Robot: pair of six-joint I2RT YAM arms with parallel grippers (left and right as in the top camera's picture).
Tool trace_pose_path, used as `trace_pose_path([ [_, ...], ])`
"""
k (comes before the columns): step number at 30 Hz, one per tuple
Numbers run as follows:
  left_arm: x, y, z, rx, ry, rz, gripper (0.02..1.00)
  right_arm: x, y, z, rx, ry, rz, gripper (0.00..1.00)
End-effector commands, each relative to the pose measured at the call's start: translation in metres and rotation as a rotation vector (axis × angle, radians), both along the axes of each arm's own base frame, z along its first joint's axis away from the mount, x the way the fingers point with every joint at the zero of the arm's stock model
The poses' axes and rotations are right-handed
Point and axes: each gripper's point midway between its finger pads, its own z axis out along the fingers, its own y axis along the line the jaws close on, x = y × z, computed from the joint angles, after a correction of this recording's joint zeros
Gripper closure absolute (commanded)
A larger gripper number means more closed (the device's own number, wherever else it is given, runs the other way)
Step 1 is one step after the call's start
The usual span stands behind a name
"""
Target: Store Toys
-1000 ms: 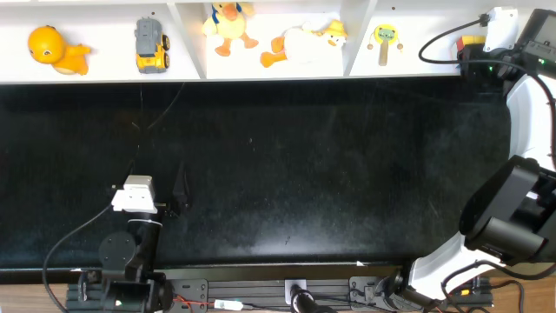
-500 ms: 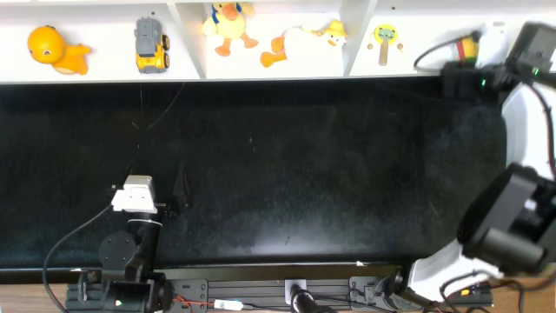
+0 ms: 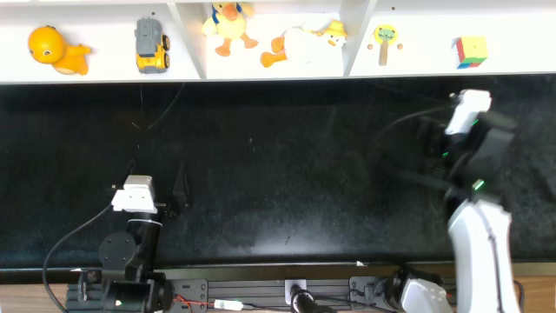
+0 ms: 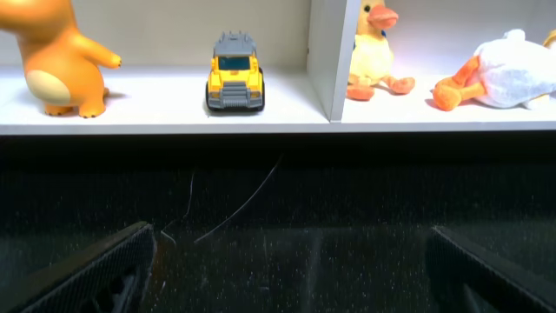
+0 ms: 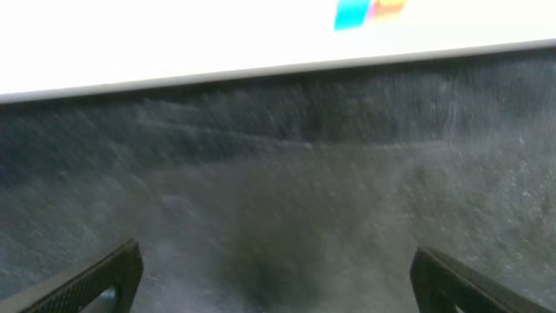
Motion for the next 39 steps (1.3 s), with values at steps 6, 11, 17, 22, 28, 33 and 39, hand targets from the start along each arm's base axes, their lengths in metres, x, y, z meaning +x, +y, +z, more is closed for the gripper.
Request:
trace_pose_path([
  [6,-0.001,-0.001,0.002,0.016,-0.009,-0.009,0.020,-0.048,0.066,0.016,0.053,-0.324,0.050,0.005],
  [11,-0.001,-0.001,0.002,0.016,-0.009,-0.009,0.020,-0.068,0.072,0.021,0.076,-0.443,0.078,0.005],
  [17,-0.001,-0.001,0.002,0.016,-0.009,-0.009,0.020,-0.079,0.071,0.009,0.074,-0.502,0.080,0.005],
  [22,-0.001,-0.001,0.002,0.016,-0.009,-0.009,0.020,-0.085,0.074,-0.001,0.077,-0.496,0.095,0.007],
  [28,-0.001,-0.001,0.002,0.016,-0.009,-0.009,0.020,-0.092,0.066,0.030,0.059,-0.632,0.070,0.007],
  [33,-0.001,-0.001,0.002,0.016,-0.009,-0.009,0.020,-0.093,0.049,0.030,-0.012,-0.630,0.012,0.007],
  [39,-0.001,-0.001,0.002,0.016,-0.010,-0.009,0.020,-0.093,0.049,0.030,-0.011,-0.630,0.013,0.007],
])
